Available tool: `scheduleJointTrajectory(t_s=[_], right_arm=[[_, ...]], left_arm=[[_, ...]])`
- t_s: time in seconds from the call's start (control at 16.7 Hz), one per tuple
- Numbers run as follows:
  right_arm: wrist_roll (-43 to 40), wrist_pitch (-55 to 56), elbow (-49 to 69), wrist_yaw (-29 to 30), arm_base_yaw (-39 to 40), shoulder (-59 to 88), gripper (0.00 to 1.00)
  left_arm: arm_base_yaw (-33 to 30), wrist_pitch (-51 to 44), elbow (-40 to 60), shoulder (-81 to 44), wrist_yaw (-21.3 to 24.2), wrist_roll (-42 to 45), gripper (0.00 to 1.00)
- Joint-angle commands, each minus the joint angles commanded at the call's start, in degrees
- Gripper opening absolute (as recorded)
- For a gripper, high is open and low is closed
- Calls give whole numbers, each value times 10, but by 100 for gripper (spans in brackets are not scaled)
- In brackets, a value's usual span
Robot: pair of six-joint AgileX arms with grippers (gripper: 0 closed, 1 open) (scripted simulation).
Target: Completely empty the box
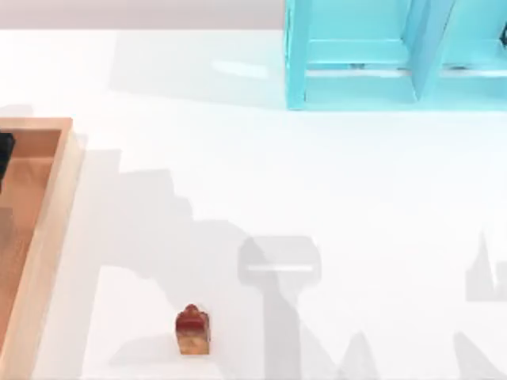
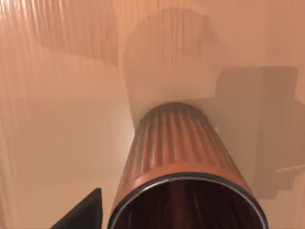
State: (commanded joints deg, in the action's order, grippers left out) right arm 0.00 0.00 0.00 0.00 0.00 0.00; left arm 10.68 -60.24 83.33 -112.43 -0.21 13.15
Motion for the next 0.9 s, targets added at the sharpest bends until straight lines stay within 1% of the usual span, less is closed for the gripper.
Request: scheduleJointTrajectory(t_s=[0.18,0.42,0.9], right_arm=[[0,0,0,0,0,0,100],[0,0,0,0,0,0,100],[0,0,0,0,0,0,100]], left_arm=[[1,37,-35,-8,0,1,100],[1,38,-36,-8,0,1,100],[1,38,-36,-8,0,1,40]])
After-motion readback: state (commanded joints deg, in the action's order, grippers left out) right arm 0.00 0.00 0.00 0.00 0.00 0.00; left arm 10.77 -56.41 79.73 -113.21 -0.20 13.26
